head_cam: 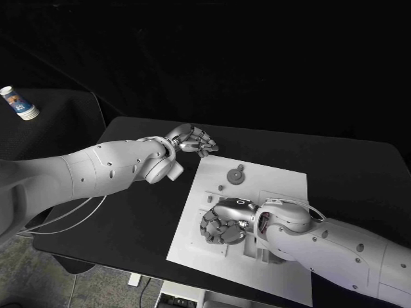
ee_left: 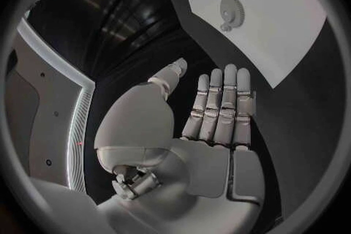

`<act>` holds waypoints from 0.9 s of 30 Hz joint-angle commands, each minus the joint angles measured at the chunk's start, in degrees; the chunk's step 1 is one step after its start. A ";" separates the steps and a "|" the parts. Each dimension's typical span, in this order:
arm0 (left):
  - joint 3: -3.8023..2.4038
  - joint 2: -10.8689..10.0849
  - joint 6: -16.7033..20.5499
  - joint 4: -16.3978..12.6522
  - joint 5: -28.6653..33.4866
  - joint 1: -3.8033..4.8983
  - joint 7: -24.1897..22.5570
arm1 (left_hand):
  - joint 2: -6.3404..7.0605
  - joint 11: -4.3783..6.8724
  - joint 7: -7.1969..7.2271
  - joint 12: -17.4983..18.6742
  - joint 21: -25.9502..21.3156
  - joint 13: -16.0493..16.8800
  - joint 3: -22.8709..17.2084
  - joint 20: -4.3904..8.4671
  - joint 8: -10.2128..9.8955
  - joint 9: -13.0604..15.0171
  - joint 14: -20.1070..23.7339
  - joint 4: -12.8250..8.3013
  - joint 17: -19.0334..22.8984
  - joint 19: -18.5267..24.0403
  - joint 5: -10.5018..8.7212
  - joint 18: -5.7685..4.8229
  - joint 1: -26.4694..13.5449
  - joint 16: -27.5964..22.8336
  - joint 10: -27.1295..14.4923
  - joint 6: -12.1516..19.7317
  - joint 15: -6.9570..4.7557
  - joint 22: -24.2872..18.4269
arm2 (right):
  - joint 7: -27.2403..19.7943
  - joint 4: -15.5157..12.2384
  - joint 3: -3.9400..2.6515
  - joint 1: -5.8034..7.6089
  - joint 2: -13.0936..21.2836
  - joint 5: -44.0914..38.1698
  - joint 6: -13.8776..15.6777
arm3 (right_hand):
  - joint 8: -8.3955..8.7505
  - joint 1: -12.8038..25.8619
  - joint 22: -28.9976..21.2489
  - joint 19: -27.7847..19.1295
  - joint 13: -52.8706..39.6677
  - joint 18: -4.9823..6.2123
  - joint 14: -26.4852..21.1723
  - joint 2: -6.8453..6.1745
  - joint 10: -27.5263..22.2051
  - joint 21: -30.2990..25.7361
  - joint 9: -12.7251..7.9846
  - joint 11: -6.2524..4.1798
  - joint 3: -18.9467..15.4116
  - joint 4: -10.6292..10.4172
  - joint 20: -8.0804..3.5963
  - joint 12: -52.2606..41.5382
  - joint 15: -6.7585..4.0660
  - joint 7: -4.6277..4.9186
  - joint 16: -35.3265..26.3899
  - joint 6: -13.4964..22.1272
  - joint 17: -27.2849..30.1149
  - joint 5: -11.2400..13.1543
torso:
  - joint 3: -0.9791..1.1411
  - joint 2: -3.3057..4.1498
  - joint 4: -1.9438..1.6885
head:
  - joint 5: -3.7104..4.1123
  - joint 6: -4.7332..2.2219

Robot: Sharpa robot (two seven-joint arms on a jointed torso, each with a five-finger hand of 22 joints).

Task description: Assemble the parts on the task board

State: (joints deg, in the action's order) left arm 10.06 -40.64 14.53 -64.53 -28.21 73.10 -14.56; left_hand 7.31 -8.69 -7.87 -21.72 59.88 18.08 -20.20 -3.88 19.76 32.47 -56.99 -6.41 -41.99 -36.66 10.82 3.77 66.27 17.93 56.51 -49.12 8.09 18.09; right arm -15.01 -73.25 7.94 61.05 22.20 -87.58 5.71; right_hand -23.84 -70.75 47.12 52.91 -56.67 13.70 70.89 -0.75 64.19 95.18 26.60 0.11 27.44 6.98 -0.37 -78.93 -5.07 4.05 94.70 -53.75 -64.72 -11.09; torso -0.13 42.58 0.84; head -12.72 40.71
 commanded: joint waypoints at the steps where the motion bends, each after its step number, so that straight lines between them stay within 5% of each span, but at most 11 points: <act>1: -0.05 0.13 -0.59 -0.21 0.08 0.04 -0.61 | -0.18 -0.16 -0.35 0.39 -0.31 -0.08 0.19 0.05 -0.12 -0.03 0.57 0.28 0.06 0.37 -0.13 0.82 0.22 -0.23 -0.21 -0.16 0.01 0.05 | -0.53 0.21 0.02 -0.15 -0.25 -1.21 1.54 | -1.25 0.08 0.07 -0.26 0.09 1.03 -0.10 0.51 -0.27 4.31 1.32 -0.07 0.35 -0.11 0.10 0.30 0.00 3.58 0.55 -7.67 -0.08 -0.16 | -0.05 -0.02 0.02 | -0.16 0.03; 27: -0.06 0.07 -0.66 -0.29 0.04 0.04 -0.55 | -0.20 -0.17 -0.36 0.46 -0.34 -0.08 0.18 0.05 -0.12 -0.03 0.59 0.29 0.10 0.40 -0.13 0.81 0.24 -0.28 -0.22 -0.16 0.02 0.06 | -0.75 0.50 0.02 -0.88 -0.54 -0.49 1.17 | -1.11 0.07 0.09 -0.27 0.10 1.03 -0.43 0.55 -0.35 4.33 1.27 -0.05 0.39 -0.02 0.10 0.31 0.02 3.61 0.46 -7.50 0.21 -0.17 | 0.02 0.00 0.07 | -0.50 0.30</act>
State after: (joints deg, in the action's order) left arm 10.06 -40.65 14.50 -64.69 -28.22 73.11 -14.56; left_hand 7.31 -8.69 -7.87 -21.51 59.88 18.08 -20.20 -3.88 19.76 32.47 -56.79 -6.41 -41.95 -36.66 10.82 3.54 66.27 17.93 56.51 -49.12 8.30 18.07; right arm -15.18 -72.72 7.93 60.27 21.79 -87.89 7.12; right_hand -23.84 -70.84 47.12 52.91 -56.62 13.66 70.91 -0.83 64.20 95.18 26.60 0.11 27.55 6.87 -0.37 -78.93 -5.05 4.05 94.70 -53.75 -64.61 -11.04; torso -0.10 42.56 0.91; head -13.24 40.97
